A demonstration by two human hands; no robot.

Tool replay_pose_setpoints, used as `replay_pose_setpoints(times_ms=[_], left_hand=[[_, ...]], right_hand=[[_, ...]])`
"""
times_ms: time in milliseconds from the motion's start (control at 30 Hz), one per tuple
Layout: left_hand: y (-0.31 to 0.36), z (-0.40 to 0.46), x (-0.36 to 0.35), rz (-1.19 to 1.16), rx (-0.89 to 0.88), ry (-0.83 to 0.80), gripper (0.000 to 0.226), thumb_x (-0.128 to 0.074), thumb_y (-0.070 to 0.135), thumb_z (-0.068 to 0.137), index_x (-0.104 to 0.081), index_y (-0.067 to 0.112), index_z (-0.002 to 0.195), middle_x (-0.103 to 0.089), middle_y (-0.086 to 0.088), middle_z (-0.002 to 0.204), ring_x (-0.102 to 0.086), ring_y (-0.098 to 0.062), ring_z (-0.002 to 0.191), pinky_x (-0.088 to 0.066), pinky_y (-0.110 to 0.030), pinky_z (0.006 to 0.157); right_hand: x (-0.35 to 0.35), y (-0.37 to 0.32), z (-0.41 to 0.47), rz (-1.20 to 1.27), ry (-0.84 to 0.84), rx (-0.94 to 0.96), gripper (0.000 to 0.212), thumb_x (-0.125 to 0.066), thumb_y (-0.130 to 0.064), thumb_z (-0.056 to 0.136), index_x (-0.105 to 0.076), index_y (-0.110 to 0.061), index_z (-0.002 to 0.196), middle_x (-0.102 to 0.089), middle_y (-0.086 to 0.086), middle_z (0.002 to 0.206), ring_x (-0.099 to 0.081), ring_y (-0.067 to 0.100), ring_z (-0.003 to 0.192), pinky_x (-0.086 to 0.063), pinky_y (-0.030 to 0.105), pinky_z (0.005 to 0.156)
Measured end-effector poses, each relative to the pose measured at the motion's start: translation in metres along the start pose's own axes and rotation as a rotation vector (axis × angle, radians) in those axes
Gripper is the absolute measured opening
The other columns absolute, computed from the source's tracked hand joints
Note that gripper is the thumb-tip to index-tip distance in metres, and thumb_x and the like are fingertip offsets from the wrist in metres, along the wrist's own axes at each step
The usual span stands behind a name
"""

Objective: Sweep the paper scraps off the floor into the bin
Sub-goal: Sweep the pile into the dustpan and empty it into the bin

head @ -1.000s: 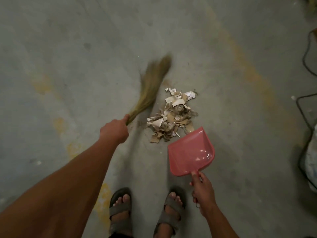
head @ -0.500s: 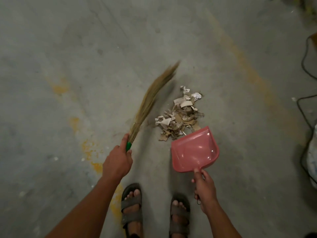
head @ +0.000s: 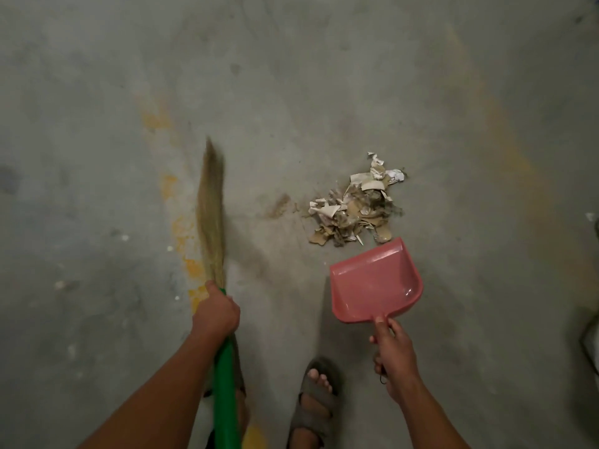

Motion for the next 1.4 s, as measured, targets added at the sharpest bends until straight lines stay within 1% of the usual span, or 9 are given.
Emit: replay_pose_setpoints(times_ms=[233, 400, 700, 833, 967, 1133, 1200, 1267, 1400], left_hand=[[0.048, -0.039, -0.066, 0.068, -0.161, -0.14, 0.075, -0.039, 0.031, 0.11, 0.005, 0.014, 0.168, -0.058, -0.031, 0.138, -0.062, -0.045, 0.119, -0.05, -0.045, 0.096], [0.091, -0.062, -0.086, 0.084, -0.265, -0.167, 0.075, -0.038, 0.035, 0.108, 0.003, 0.019, 0.169, -0.058, -0.031, 0.136, -0.062, -0.046, 0.117, -0.052, -0.048, 0.098], [0.125, -0.107, -0.084, 0.014, -0.468, -0.04, 0.07, -0.035, 0.041, 0.111, 0.003, 0.027, 0.168, -0.059, -0.019, 0.126, -0.062, -0.037, 0.107, -0.046, -0.041, 0.083], [0.125, -0.112, -0.08, -0.052, -0.524, 0.001, 0.068, -0.037, 0.041, 0.11, -0.003, 0.027, 0.167, -0.063, -0.016, 0.119, -0.063, -0.033, 0.1, -0.054, -0.044, 0.085], [0.116, -0.112, -0.074, -0.202, -0.506, 0.106, 0.068, -0.042, 0.038, 0.109, -0.009, 0.025, 0.167, -0.068, -0.016, 0.119, -0.066, -0.037, 0.1, -0.053, -0.042, 0.081], [0.096, -0.102, -0.077, -0.253, -0.339, 0.157, 0.068, -0.043, 0.034, 0.109, -0.01, 0.021, 0.167, -0.069, -0.015, 0.102, -0.065, -0.035, 0.082, -0.056, -0.044, 0.074], [0.087, -0.096, -0.087, -0.196, -0.248, 0.105, 0.068, -0.041, 0.034, 0.11, -0.008, 0.017, 0.167, -0.068, -0.016, 0.098, -0.063, -0.034, 0.079, -0.053, -0.042, 0.072], [0.082, -0.091, -0.102, -0.112, -0.184, 0.006, 0.069, -0.038, 0.035, 0.111, -0.004, 0.015, 0.168, -0.069, -0.023, 0.108, -0.066, -0.039, 0.089, -0.052, -0.041, 0.077], [0.096, -0.093, -0.125, 0.055, -0.27, -0.129, 0.072, -0.036, 0.037, 0.111, 0.002, 0.015, 0.168, -0.066, -0.028, 0.124, -0.066, -0.043, 0.107, -0.051, -0.042, 0.088]], right_hand=[[0.023, 0.033, 0.007, -0.015, -0.012, -0.016, 0.029, -0.058, -0.045, 0.106, -0.066, -0.025, 0.125, -0.064, 0.009, 0.085, -0.036, 0.01, 0.039, -0.029, 0.02, 0.038], [0.025, 0.041, 0.007, -0.002, -0.026, -0.022, 0.031, -0.058, -0.047, 0.106, -0.066, -0.025, 0.126, -0.065, 0.01, 0.087, -0.037, 0.01, 0.038, -0.03, 0.019, 0.038], [0.035, 0.025, 0.004, 0.048, -0.034, -0.018, 0.025, -0.057, -0.046, 0.106, -0.066, -0.029, 0.122, -0.064, 0.009, 0.085, -0.038, 0.01, 0.04, -0.031, 0.021, 0.038], [0.039, 0.022, 0.01, 0.068, -0.03, -0.023, 0.03, -0.056, -0.047, 0.106, -0.066, -0.026, 0.124, -0.063, 0.008, 0.084, -0.039, 0.01, 0.04, -0.032, 0.022, 0.038], [0.044, 0.023, 0.015, 0.098, -0.035, -0.036, 0.03, -0.057, -0.046, 0.106, -0.065, -0.027, 0.127, -0.061, 0.006, 0.084, -0.039, 0.008, 0.041, -0.033, 0.022, 0.039], [0.049, 0.03, 0.021, 0.095, -0.064, -0.066, 0.03, -0.056, -0.044, 0.106, -0.068, -0.018, 0.116, -0.059, 0.005, 0.082, -0.039, 0.009, 0.042, -0.032, 0.021, 0.04], [0.05, 0.033, 0.024, 0.092, -0.067, -0.074, 0.031, -0.055, -0.043, 0.107, -0.067, -0.015, 0.113, -0.058, 0.005, 0.081, -0.039, 0.01, 0.042, -0.031, 0.021, 0.04], [0.05, 0.038, 0.027, 0.086, -0.059, -0.085, 0.03, -0.055, -0.043, 0.107, -0.066, -0.015, 0.112, -0.058, 0.005, 0.08, -0.04, 0.01, 0.042, -0.03, 0.021, 0.039], [0.046, 0.043, 0.03, 0.051, -0.041, -0.1, 0.03, -0.055, -0.045, 0.107, -0.065, -0.016, 0.109, -0.059, 0.004, 0.079, -0.041, 0.01, 0.04, -0.029, 0.018, 0.038]])
Point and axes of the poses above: each hand's wrist, its own z-axis towards the middle knuckle, its own x-axis out of the back of the hand, y = z × x, the point moved 4 cm from there along z, towards the middle knuckle
